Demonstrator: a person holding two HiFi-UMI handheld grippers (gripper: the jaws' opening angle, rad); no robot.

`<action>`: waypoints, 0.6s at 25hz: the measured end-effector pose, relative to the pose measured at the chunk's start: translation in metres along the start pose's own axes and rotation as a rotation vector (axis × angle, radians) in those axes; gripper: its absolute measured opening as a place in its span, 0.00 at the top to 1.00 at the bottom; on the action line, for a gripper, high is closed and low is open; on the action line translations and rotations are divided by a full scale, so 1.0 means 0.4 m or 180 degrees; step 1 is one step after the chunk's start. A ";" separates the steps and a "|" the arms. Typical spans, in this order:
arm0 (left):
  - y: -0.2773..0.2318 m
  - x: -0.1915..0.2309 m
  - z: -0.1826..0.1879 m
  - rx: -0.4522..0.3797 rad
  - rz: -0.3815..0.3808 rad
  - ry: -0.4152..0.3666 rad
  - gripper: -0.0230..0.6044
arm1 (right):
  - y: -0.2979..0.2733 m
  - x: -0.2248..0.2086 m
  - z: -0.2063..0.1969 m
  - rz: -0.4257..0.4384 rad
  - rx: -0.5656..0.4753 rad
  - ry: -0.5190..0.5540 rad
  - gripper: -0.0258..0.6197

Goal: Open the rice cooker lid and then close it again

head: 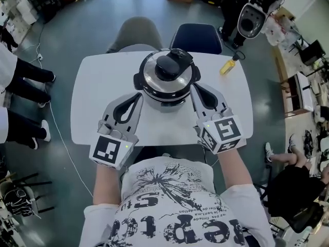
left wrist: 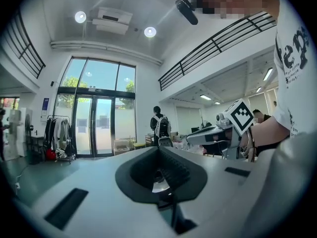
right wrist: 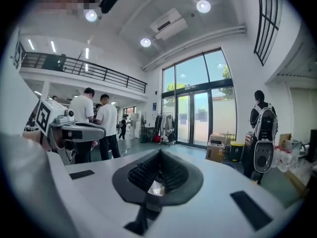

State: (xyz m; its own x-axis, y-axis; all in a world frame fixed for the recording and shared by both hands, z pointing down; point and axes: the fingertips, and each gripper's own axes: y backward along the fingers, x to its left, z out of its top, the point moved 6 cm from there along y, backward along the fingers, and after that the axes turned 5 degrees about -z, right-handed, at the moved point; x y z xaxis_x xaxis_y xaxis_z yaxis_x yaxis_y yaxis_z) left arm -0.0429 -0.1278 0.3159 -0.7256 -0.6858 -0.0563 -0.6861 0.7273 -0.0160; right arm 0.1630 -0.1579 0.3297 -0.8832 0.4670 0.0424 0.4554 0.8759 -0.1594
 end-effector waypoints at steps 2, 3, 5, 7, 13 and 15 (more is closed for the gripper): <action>0.015 -0.022 -0.001 0.0049 0.0009 0.0020 0.94 | 0.036 0.008 -0.009 -0.0074 -0.0075 0.0070 0.94; 0.022 -0.031 -0.003 0.0093 0.0010 0.0023 0.94 | 0.050 0.011 -0.014 -0.0102 -0.0106 0.0094 0.94; 0.031 -0.045 -0.005 0.0097 0.0009 0.0058 0.94 | 0.073 0.012 -0.022 -0.0137 -0.0144 0.0120 0.94; 0.038 -0.053 -0.010 0.0113 -0.0003 0.0091 0.94 | 0.088 0.008 -0.026 -0.0146 -0.0168 0.0112 0.94; 0.038 -0.071 -0.005 0.0098 0.0009 0.0076 0.94 | 0.113 -0.007 -0.020 -0.0122 -0.0262 0.0024 0.94; 0.035 -0.074 -0.001 0.0098 0.0009 0.0059 0.94 | 0.114 -0.010 -0.018 -0.0118 -0.0268 0.0024 0.94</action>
State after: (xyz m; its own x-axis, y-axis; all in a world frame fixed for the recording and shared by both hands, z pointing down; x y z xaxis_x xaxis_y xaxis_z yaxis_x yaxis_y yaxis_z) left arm -0.0311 -0.0973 0.3178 -0.7286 -0.6839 -0.0379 -0.6824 0.7295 -0.0464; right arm 0.1882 -0.1190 0.3293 -0.8989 0.4348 0.0543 0.4306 0.8995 -0.0743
